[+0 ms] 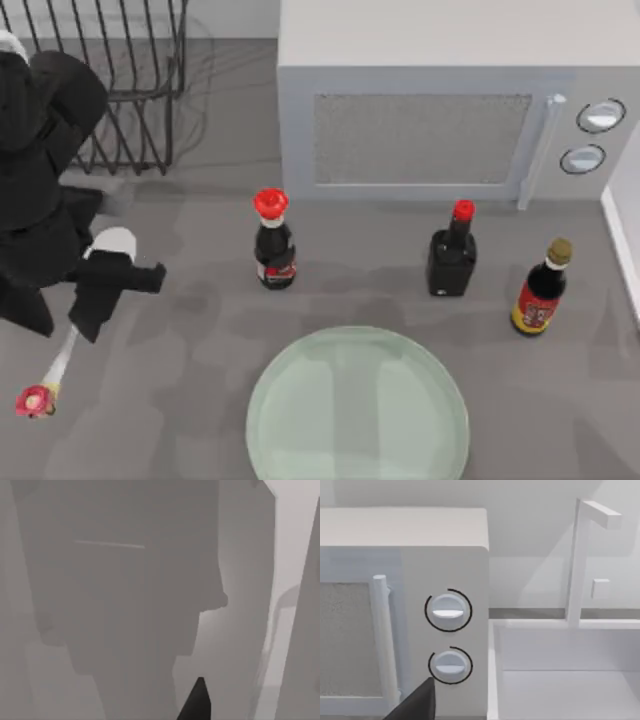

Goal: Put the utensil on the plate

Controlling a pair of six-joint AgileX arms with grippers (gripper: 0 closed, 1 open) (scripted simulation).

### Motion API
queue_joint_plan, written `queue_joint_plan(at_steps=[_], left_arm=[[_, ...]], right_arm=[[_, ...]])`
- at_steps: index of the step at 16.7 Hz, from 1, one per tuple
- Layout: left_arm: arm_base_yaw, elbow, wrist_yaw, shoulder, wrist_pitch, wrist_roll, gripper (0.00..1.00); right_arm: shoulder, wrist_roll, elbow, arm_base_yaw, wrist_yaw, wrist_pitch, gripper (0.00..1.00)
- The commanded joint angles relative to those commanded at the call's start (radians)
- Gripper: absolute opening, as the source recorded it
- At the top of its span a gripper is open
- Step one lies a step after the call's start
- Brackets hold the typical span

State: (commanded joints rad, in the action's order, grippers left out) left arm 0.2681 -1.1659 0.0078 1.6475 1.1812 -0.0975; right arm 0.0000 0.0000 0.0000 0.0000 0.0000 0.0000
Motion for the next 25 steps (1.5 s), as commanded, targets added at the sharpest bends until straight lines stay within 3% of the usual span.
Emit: queue_joint_plan(at_steps=[16, 21, 25], left_arm=[[0.526, -0.238, -0.015, 0.265, -0.035, -1.798, 0.00], [0.639, -0.267, -0.019, 0.288, -0.069, -2.202, 0.00], [0.691, -0.281, -0.021, 0.299, -0.085, -2.388, 0.00]], right_arm=[[0.000, 0.000, 0.000, 0.000, 0.000, 0.000, 1.00], [0.000, 0.000, 0.000, 0.000, 0.000, 0.000, 1.00], [0.000, 0.000, 0.000, 0.000, 0.000, 0.000, 1.00]])
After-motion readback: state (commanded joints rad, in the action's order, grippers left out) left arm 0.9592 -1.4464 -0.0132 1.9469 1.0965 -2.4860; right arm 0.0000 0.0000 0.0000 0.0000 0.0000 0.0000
